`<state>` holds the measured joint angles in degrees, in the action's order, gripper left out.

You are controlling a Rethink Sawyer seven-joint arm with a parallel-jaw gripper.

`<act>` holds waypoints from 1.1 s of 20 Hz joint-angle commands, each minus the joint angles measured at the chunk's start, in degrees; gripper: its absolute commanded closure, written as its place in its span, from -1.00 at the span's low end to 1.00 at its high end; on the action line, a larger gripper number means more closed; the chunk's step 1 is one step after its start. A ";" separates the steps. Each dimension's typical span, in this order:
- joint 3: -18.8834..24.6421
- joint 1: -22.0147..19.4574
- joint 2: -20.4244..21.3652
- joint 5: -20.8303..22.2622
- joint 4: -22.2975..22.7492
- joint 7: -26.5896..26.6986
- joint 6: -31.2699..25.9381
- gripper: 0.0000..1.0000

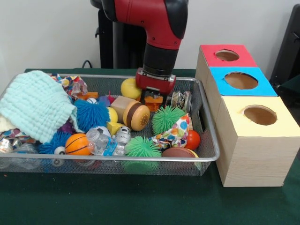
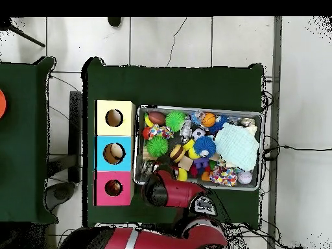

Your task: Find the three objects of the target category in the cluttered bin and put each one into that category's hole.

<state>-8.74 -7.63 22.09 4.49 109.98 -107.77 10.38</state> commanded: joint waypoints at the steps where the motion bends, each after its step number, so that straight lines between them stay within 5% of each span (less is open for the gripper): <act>1: -2.65 -0.61 -5.06 -2.20 -8.86 -6.65 3.49 -1.00; 22: -14.86 6.24 -9.59 -7.97 -9.87 -7.90 6.51 -1.00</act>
<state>-17.85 -0.63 16.91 2.79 106.28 -107.77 16.05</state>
